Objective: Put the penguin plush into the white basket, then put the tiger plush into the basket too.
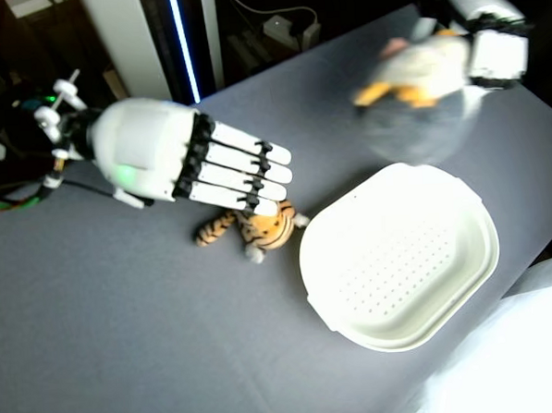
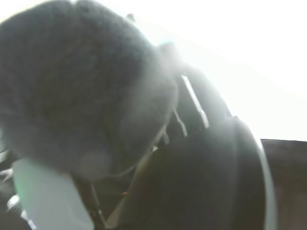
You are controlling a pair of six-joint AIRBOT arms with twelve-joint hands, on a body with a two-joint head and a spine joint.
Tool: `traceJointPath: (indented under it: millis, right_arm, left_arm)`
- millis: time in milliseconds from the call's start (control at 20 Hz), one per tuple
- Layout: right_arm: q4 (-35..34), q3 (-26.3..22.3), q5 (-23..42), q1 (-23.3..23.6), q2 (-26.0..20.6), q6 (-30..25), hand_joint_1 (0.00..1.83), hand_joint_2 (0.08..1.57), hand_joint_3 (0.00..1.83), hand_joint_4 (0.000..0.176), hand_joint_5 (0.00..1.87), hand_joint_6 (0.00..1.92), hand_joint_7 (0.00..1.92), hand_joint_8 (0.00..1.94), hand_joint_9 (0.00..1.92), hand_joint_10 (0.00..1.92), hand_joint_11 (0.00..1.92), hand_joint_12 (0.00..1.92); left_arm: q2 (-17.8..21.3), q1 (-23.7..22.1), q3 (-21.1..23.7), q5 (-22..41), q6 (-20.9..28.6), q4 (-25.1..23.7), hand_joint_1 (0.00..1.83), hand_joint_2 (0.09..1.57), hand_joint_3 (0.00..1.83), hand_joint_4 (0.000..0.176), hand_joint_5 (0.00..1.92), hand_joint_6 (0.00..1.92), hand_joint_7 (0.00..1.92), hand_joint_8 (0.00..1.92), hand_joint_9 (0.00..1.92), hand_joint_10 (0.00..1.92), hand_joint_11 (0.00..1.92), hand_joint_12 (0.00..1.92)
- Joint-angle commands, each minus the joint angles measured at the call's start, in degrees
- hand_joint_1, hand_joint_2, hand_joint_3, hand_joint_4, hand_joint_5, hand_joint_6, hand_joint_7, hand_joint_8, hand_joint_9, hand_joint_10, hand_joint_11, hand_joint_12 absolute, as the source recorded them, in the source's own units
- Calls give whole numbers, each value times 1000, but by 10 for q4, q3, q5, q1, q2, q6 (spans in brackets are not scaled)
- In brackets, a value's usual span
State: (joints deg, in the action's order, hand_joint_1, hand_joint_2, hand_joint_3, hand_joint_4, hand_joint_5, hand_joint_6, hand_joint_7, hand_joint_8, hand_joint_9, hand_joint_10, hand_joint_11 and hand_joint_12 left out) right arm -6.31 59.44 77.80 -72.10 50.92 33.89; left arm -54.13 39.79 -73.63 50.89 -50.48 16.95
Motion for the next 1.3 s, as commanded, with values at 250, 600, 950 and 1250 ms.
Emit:
traceJointPath:
  millis: [250, 600, 950, 1250]
  right_arm:
    - [-4, 5, 73, 6, -2, -4, 845, 1272, 0, 0, 616, 3, 477, 2, 479, 2, 366, 456]
    - [33, -3, 74, 8, -22, -13, 780, 1247, 0, 60, 472, 0, 431, 0, 500, 4, 392, 496]
    - [117, -61, 50, -42, -78, -8, 1009, 1096, 7, 130, 367, 0, 331, 0, 421, 0, 300, 524]
    - [143, -42, -105, -31, -58, 4, 1134, 1107, 4, 158, 354, 0, 369, 0, 494, 2, 478, 216]
  left_arm:
    - [-52, -110, -75, -149, -79, -13, 1138, 991, 0, 0, 786, 98, 873, 47, 939, 9, 576, 991]
    - [-30, -98, -40, -112, -99, -6, 927, 892, 0, 170, 2, 0, 10, 0, 49, 1, 0, 523]
    - [55, 4, 104, 88, -88, -41, 792, 858, 0, 176, 0, 0, 0, 0, 0, 0, 0, 0]
    - [67, 61, 146, 197, -30, -70, 800, 773, 0, 176, 0, 0, 0, 0, 0, 0, 0, 0]
